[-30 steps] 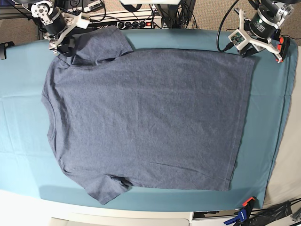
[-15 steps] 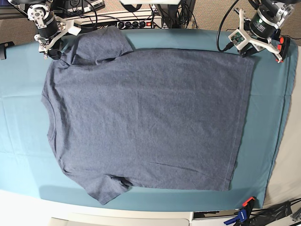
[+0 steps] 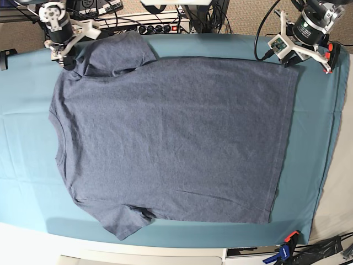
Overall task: Fold the T-shirt properly
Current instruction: 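Adjust the right gripper's grip on the shoulder corner, then lower the left gripper onto the other shoulder corner and grasp it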
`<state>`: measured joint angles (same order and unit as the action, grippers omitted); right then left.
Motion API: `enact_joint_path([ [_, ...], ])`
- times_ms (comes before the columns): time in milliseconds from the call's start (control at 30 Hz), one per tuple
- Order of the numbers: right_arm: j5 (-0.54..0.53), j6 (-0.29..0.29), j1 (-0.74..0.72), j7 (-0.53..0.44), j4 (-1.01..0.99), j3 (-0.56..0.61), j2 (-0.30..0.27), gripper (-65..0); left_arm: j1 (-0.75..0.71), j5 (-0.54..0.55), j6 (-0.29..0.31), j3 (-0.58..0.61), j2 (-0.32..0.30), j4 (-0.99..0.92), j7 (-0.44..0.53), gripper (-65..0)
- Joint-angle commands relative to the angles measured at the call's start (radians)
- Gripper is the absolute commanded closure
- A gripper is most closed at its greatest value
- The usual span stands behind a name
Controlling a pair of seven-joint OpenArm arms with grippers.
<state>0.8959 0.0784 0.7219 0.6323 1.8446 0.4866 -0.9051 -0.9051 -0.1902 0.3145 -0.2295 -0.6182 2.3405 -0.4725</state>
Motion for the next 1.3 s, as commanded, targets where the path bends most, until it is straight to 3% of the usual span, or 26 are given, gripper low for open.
enact_joint_path([
  [0,-0.083,0.082,0.005,-0.166,-0.006,0.05,0.02,-27.2,-0.007,-0.001,-0.014,-0.004,-0.008,0.016,0.008,-9.8],
  [233,-0.084,0.082,-0.038,-0.173,-0.005,0.077,0.075,-27.2,-0.006,-0.001,-0.029,-0.004,-0.008,0.016,0.004,-9.8],
  [433,-0.084,0.082,-0.037,-0.193,-0.005,0.077,0.077,-26.8,-0.006,-0.001,-0.029,-0.004,-0.008,0.016,0.004,-9.8],
  [600,-0.084,0.082,-0.037,-0.196,-0.005,0.077,0.077,-20.9,-0.006,-0.001,-0.029,-0.004,-0.008,0.016,0.005,-9.8],
  [733,-0.084,0.082,-0.037,-0.201,-0.005,0.077,0.077,-20.9,-0.006,-0.001,-0.029,-0.004,-0.008,0.016,0.005,-9.8],
  [1000,-0.084,0.082,-0.037,-0.207,-0.005,0.077,0.077,0.0,-0.006,0.0,-0.029,-0.004,-0.008,0.016,0.005,-9.8],
  [1133,-0.083,0.077,-0.037,-0.202,-0.001,0.077,0.077,0.0,-0.006,0.0,-0.029,-0.004,-0.008,0.016,0.004,-9.8],
  [1267,-0.083,0.011,-0.037,-0.171,0.043,0.077,0.077,0.0,-0.007,0.004,-0.027,-0.004,-0.008,0.016,-0.003,-9.8],
])
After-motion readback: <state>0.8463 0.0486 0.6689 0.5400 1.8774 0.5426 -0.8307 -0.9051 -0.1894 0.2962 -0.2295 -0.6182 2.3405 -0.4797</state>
